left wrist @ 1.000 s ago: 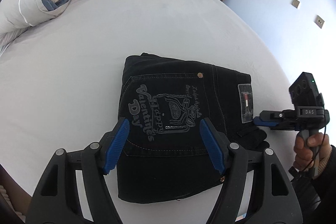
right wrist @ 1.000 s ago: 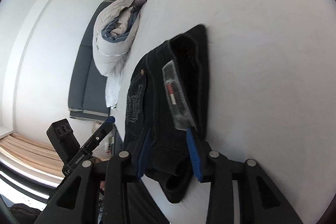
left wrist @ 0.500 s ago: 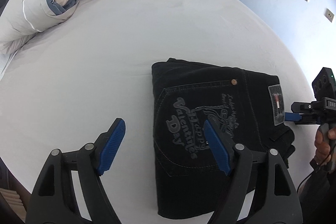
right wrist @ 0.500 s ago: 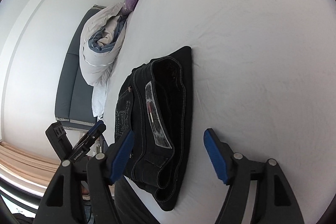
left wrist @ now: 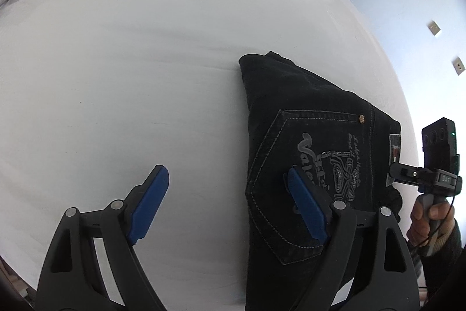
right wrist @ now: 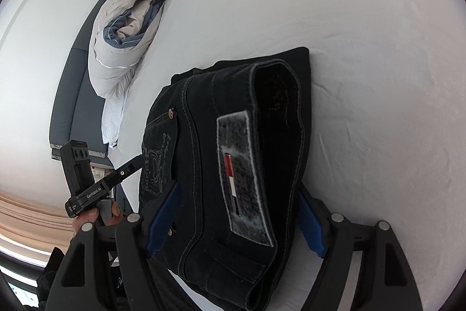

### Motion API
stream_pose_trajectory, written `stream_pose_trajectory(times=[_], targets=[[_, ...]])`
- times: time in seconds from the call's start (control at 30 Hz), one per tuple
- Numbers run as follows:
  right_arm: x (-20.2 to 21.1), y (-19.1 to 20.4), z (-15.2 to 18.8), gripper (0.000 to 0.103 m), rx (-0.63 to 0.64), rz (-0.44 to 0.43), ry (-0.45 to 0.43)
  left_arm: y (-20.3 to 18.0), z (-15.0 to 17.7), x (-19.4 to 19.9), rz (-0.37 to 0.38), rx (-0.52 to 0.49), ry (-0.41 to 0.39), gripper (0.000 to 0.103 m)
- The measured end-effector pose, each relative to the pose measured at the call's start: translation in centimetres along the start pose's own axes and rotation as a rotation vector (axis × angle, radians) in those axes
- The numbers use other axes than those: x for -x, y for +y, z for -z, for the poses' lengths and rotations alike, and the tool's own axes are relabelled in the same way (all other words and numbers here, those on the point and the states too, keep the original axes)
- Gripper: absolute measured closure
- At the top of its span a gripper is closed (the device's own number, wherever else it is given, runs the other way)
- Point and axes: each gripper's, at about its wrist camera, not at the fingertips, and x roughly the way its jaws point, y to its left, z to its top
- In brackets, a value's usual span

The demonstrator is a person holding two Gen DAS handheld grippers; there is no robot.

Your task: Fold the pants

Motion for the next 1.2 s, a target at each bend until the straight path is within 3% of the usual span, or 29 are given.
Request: stream_pose_trajectory(times=[0.07,0.2,0.23,0.27,0.3,0.37,0.43,0.53,0.77,1.0,1.2], targets=[[-0.2,0.3,-0.1,0.031,-0.007,0.007,-0.003,-0.6,0.0,-0.3,0.031,-0.011,0.016,0.019],[-0.1,-0.2,0.1,0.056,-0.013,0.044,-0.007,-2.8,0.9,-2.3,0.032,-0.096,0.104,0.019],[-0.1,-0.3,0.1,0.058,-0.015,0.049,-0.007,-3.2,1.1,-2.8,0.044,-0.107,0.124,0.022],[-0.1,-0.4,0.2,0.061,-0.018,0.052,-0.009,-3.6,1.3,-2.9,0.052,-0.116,0.125,0.027],[0.0,-0.4,0.2,0.063,-0.019,0.054,-0.012,-4.0,1.3,-3.0,0.065,-0.124,0.127,0.042],[0.0,0.0,0.3,0.068,0.004,0.075,-0.018,-4.7,1.2,-2.8,0.062,-0.130,0.122,0.051],[0.1,0.9,0.3,0.072,0.042,0.105,-0.028,-5.3,1.3,-2.5,0.056,-0.146,0.115,0.068],[0.3,2.4,0.3,0.079,0.104,0.149,-0.051,-6.8,1.5,-1.7,0.020,-0.186,0.089,0.079],[2.4,4.7,-0.3,0.083,0.179,0.138,-0.101,-7.9,0.6,1.5,0.040,-0.160,-0.005,0.084],[4.9,6.5,-3.7,0.083,0.216,0.113,-0.163,-9.0,-1.5,3.9,0.054,-0.173,-0.092,0.084],[4.6,5.2,-7.2,0.083,0.186,0.102,-0.159,-8.4,-3.7,0.7,0.075,-0.125,-0.072,0.084]])
